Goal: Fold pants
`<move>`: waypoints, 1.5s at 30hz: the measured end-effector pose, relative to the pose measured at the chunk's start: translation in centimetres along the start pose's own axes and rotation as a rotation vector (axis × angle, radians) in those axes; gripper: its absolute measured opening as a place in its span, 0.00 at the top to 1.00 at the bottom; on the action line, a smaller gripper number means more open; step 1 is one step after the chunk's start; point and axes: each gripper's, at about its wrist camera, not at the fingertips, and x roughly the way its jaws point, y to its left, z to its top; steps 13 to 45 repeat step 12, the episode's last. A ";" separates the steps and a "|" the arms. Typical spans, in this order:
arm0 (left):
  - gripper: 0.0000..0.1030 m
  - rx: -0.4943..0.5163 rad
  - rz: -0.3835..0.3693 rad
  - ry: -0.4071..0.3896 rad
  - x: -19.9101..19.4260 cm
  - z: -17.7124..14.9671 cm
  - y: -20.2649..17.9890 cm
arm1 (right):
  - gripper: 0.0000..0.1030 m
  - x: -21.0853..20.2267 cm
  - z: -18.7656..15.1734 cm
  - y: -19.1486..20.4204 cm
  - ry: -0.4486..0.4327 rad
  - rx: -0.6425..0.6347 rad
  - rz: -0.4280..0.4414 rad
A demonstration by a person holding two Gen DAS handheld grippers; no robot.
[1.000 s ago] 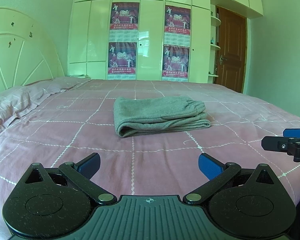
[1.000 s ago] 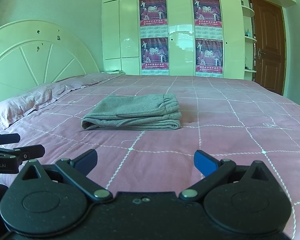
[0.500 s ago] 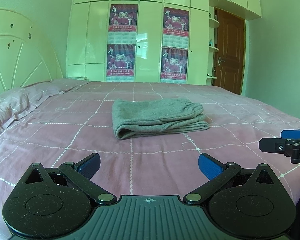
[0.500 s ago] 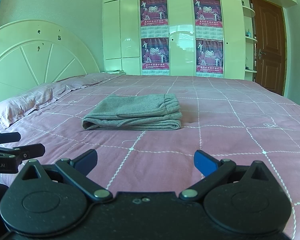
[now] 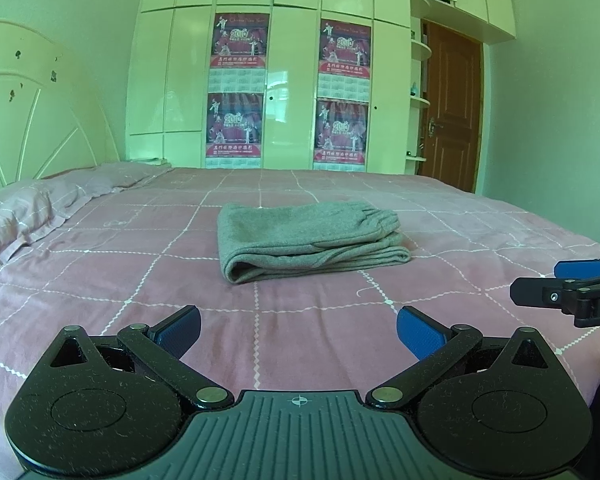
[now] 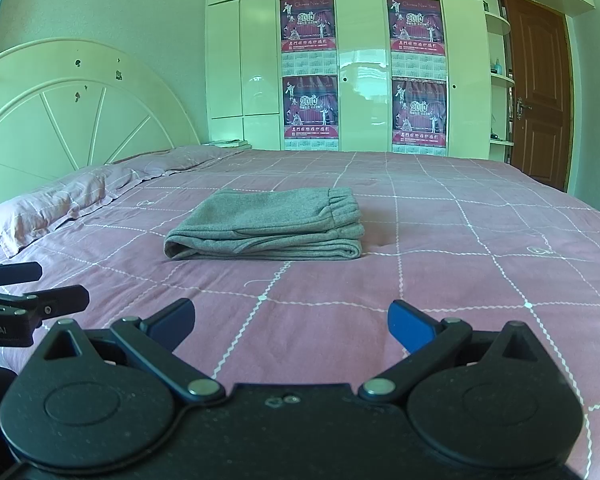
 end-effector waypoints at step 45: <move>0.00 -0.023 0.016 -0.029 -0.5 0.3 0.3 | 0.06 0.0 0.0 0.0 0.000 0.000 0.000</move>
